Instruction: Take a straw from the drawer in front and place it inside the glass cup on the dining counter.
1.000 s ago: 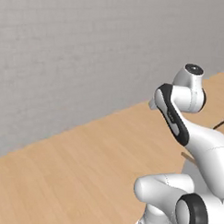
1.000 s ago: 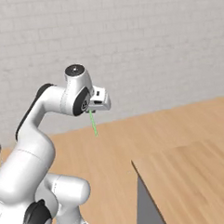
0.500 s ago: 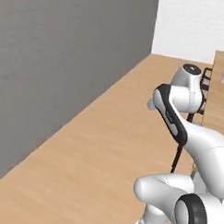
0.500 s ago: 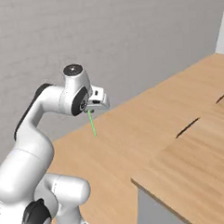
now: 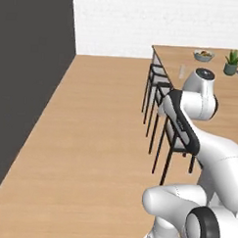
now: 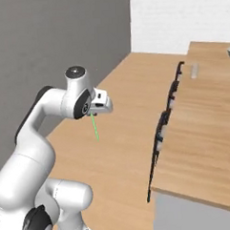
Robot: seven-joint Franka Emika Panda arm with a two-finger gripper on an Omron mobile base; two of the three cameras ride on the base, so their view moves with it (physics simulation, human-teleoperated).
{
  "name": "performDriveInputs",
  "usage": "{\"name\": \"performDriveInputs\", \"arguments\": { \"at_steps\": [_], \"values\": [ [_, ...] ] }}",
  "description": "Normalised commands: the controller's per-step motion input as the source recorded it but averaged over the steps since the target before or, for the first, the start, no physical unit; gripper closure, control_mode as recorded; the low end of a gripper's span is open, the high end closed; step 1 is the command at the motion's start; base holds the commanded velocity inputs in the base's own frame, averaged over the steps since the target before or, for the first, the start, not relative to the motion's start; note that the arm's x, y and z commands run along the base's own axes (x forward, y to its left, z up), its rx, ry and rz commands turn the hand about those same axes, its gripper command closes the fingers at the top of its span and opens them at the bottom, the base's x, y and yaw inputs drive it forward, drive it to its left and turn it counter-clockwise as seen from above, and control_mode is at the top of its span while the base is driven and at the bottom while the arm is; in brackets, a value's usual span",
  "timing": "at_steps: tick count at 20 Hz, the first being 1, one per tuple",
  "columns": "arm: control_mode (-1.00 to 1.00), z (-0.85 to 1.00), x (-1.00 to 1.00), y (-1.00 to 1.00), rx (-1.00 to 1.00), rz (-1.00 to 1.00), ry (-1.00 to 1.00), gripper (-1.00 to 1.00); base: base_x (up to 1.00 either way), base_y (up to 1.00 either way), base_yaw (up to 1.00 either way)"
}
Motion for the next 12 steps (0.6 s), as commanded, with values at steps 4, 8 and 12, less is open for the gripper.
{"name": "performDriveInputs", "arguments": {
  "at_steps": [4,8,12],
  "values": [
    [1.00,0.00,0.00,0.00,0.00,0.00,0.00,1.00,0.83,0.76,-0.63],
    [1.00,0.00,0.00,0.00,0.00,0.00,0.00,1.00,0.89,0.79,-0.60],
    [1.00,0.00,0.00,0.00,0.00,0.00,0.00,1.00,0.87,0.84,-0.58]
  ]
}}
